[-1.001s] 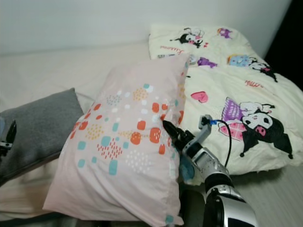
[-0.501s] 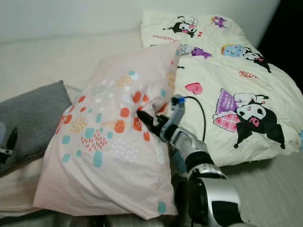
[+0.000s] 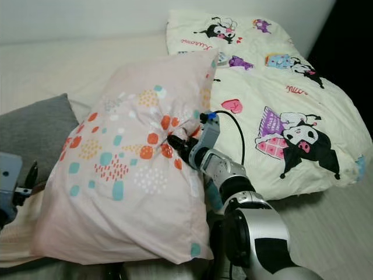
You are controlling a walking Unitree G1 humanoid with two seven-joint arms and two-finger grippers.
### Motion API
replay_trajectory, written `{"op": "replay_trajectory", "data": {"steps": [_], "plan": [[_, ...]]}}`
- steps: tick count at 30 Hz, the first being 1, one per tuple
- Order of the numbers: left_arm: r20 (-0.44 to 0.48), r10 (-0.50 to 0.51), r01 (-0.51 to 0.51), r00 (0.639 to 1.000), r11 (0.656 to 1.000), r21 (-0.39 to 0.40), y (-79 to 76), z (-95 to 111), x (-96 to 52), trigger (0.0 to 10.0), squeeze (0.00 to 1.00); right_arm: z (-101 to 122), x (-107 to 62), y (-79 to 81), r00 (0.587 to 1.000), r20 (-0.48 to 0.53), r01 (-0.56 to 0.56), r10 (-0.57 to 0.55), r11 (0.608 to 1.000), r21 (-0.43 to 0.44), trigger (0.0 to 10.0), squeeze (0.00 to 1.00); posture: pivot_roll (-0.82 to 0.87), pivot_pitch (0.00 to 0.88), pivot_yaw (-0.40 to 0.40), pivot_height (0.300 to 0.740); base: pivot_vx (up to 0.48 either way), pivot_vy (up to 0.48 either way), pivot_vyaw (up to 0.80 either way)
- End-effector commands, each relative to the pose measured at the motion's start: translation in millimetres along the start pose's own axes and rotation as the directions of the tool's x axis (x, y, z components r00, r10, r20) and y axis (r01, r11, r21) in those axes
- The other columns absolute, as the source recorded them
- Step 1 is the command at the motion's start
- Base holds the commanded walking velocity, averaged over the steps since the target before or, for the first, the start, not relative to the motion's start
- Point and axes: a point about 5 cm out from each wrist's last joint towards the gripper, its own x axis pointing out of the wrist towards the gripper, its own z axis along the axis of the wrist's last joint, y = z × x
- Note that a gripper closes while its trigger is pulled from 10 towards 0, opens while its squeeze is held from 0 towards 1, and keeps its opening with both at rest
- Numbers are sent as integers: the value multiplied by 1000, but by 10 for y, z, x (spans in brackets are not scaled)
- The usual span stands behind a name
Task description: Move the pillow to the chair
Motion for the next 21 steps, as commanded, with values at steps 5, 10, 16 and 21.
{"op": "replay_trajectory", "data": {"steps": [5, 10, 16, 21], "plan": [[-28, 12, -12, 1000, 1000, -11, -68, -30, -49, 10000, 0, 22, -22, -51, 999, -23, 36, -35, 999, 13, 0, 0, 20, 196, -107, 461, 0, 0, 0], [-24, 9, -9, 1000, 1000, -30, -132, -27, -18, 10000, 0, 135, -50, -59, 1000, 9, 16, -16, 999, -42, 0, 0, 13, 170, -112, 461, 0, 0, 0], [-53, 2, -13, 999, 978, -206, -312, 8, 48, 10000, 0, 392, -102, 157, 960, 133, -226, 245, 964, -141, 0, 0, -2, 120, -117, 461, 0, 0, 0], [-47, 13, -26, 999, 959, -282, -423, 87, 101, 10000, 0, 644, -263, 208, 904, 245, -324, 350, 936, -138, 0, 0, -13, 80, -122, 479, 0, 0, 0]]}}
